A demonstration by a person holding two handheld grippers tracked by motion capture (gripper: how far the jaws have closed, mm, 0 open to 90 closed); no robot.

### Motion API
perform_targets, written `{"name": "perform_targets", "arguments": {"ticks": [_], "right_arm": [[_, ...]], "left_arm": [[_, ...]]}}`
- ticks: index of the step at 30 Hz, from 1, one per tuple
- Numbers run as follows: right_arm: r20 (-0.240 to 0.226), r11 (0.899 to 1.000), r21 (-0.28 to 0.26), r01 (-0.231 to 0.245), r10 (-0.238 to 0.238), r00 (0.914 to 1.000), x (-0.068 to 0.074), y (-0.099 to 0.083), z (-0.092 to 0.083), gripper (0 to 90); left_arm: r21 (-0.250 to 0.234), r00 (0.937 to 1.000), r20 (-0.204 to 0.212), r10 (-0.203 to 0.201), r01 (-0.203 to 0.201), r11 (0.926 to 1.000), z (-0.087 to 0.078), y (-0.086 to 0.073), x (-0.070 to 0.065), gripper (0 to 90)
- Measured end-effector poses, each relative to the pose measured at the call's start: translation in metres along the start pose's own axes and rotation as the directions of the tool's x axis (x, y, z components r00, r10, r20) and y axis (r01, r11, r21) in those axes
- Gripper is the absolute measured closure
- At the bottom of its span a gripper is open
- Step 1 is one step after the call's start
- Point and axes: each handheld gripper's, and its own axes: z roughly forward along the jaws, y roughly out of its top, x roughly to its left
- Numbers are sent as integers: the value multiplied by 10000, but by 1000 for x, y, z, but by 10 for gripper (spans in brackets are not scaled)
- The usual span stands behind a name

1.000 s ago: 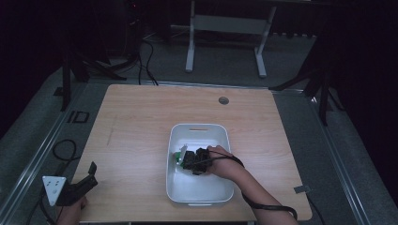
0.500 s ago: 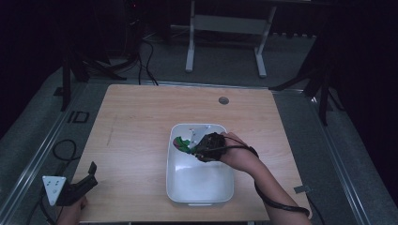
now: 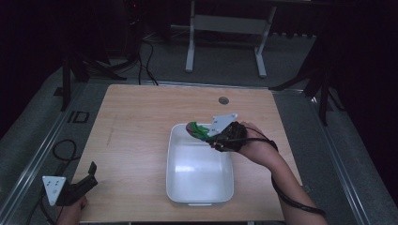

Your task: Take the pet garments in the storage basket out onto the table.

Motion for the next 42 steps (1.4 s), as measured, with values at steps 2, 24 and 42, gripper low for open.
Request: {"name": "perform_targets", "arguments": {"ticks": [2, 24, 42], "right_arm": [[124, 9999, 40, -144, 144, 9998, -4, -7, -4, 691], [1253, 9813, 510, -1854, 1779, 9760, -40, -104, -41, 689], [1598, 9469, 877, -3093, 2931, 9426, -52, -165, -4, 685]], "left_arm": [[3, 10000, -3, 5, -5, 10000, 0, 0, 0, 14], [-16, 10000, -50, 80, -80, 10000, 0, 0, -1, 14], [-14, 10000, -44, 79, -80, 10000, 0, 0, -1, 14]]}}
